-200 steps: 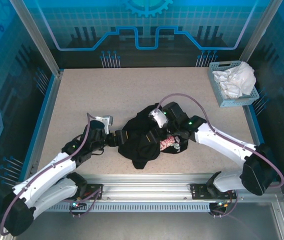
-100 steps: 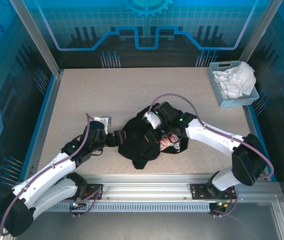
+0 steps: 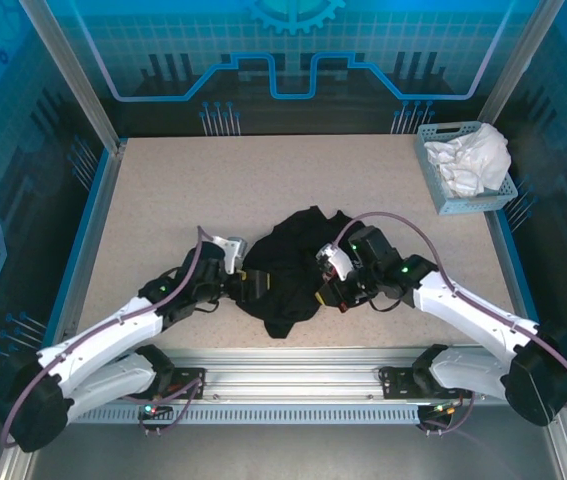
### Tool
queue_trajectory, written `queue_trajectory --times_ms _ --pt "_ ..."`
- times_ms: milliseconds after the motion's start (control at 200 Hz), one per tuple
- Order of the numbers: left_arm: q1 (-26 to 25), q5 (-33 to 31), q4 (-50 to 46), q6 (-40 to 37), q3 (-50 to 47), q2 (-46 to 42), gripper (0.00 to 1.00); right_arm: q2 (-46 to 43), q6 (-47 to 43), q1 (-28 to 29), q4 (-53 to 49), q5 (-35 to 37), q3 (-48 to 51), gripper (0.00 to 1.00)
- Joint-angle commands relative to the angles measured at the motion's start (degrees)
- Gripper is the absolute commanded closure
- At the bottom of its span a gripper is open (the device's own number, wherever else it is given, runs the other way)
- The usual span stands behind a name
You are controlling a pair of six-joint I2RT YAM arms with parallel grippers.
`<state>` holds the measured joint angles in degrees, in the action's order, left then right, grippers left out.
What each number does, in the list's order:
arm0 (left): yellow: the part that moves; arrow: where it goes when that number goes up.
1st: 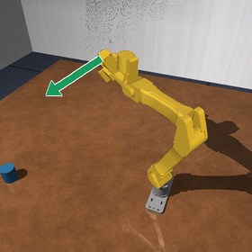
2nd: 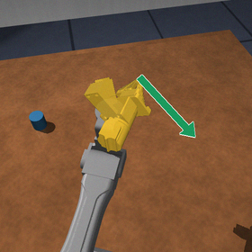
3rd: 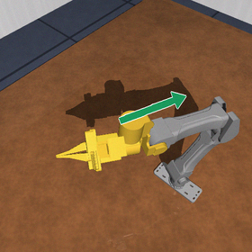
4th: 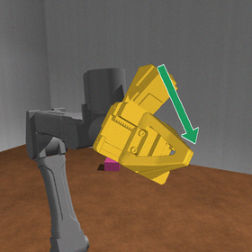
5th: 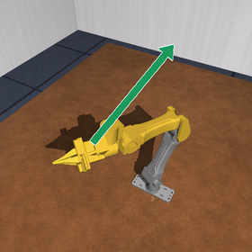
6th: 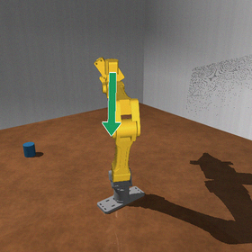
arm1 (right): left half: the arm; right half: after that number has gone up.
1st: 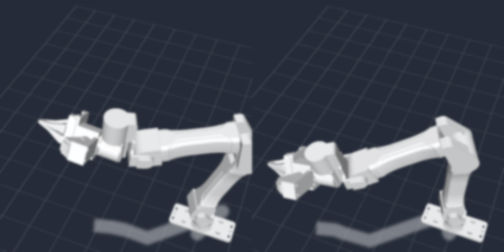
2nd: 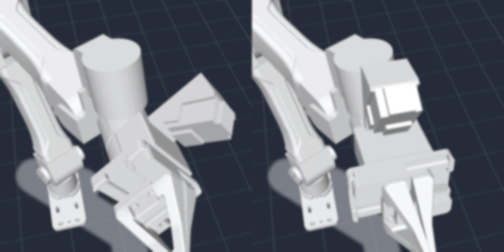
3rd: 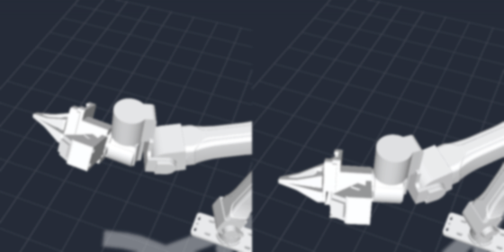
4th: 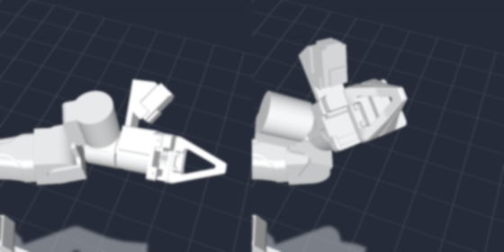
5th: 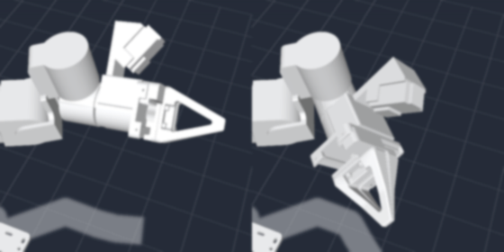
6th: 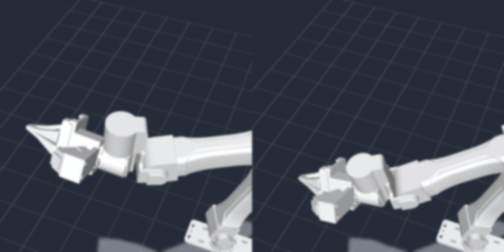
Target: Fold the inside-out t-shirt
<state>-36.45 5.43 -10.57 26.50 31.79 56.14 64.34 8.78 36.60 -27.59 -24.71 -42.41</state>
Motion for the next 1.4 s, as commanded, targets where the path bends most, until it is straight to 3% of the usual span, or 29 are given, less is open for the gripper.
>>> queue_trajectory --times_ms 0,240,505,735,1066,1276,1396 --pt "-2.05 1.46 1.32 -3.53 3.42 2.84 0.28 -3.11 0.36 -1.03 0.90 -1.87 0.71 1.00" --pt "-2.31 -7.31 -2.57 -3.65 6.65 6.86 0.30 -10.96 1.25 -4.86 1.40 -3.34 -1.47 1.00" --pt "-1.14 -14.39 -4.34 -3.91 7.03 1.75 0.30 -12.80 1.38 -7.46 2.14 -6.17 -10.21 1.00" --pt "0.72 -13.88 -4.60 -4.49 7.06 -2.98 0.29 -9.57 0.36 -7.67 2.03 -5.97 -14.75 1.00" --pt "0.28 -0.20 -1.42 -1.80 5.83 -1.20 0.30 -8.19 4.06 -7.64 0.55 -5.37 -6.50 1.00" --pt "0.06 -1.80 -1.47 -2.44 6.00 -0.47 0.31 -8.44 6.46 -7.60 1.42 -3.83 -9.63 1.00" --pt "0.06 -7.05 -2.87 -2.53 6.46 -2.11 0.30 -6.08 9.21 -6.28 6.24 -3.46 -13.24 1.00"
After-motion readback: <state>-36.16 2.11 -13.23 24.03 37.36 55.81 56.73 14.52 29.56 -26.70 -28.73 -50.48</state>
